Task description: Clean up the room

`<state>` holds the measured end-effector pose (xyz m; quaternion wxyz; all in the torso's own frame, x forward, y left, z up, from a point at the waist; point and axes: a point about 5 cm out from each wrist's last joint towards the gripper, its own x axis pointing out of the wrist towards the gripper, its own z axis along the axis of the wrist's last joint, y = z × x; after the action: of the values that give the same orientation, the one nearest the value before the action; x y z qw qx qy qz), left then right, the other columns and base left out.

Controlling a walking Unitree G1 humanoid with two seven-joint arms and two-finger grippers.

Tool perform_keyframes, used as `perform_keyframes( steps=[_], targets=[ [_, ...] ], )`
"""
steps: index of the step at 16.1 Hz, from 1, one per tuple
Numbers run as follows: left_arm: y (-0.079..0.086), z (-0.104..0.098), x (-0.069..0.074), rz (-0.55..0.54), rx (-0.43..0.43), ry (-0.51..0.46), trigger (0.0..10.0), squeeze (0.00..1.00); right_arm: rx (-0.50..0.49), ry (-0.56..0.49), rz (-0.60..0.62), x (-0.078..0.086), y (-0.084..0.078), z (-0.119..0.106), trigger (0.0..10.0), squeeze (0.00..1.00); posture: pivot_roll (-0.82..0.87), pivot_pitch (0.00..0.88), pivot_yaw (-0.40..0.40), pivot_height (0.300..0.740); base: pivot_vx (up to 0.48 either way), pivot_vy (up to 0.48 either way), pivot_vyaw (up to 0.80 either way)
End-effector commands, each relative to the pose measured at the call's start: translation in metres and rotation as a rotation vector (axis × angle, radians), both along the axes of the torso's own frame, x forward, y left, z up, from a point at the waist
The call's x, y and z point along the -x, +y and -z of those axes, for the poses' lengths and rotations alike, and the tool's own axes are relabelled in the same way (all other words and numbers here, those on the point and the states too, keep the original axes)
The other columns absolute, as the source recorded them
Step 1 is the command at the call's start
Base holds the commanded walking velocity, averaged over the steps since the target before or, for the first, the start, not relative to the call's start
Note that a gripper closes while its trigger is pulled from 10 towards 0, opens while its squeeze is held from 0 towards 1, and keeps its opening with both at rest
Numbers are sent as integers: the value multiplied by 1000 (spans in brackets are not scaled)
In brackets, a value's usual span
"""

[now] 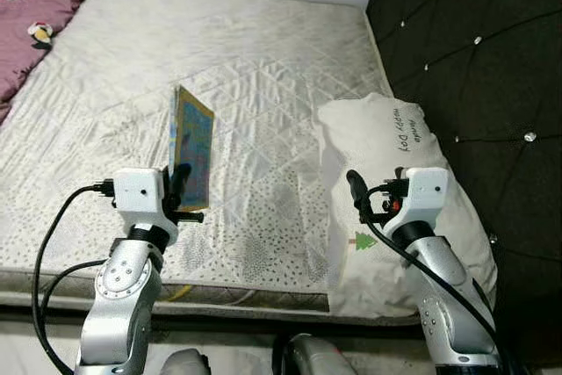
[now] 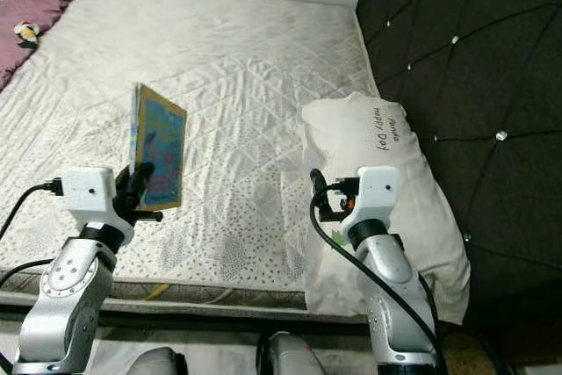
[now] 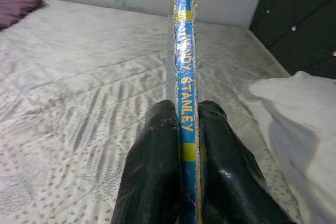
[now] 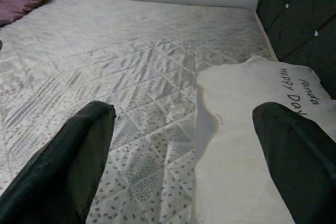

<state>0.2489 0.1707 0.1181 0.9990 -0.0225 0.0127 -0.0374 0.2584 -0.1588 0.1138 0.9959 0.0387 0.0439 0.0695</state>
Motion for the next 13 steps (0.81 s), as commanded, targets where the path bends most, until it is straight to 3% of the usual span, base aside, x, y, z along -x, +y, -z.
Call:
perform_keyframes(
  steps=[1, 9, 13],
  targets=[
    [-2, -5, -1, 14, -14, -33, 10000, 0, -3, 2, 9, 2, -3, -1, 10000, 0, -20, 114, -95, 689, 0, 0, 0],
    [0, -5, -4, -12, -30, -25, 10000, 0, -7, 1, 6, 2, -2, -1, 10000, 0, -20, 110, -95, 599, 0, 0, 0],
    [1, -4, -3, -13, -5, -26, 10000, 0, -1, 3, 9, 0, -3, -1, 10000, 0, -14, 101, -101, 599, 0, 0, 0]
  ],
)
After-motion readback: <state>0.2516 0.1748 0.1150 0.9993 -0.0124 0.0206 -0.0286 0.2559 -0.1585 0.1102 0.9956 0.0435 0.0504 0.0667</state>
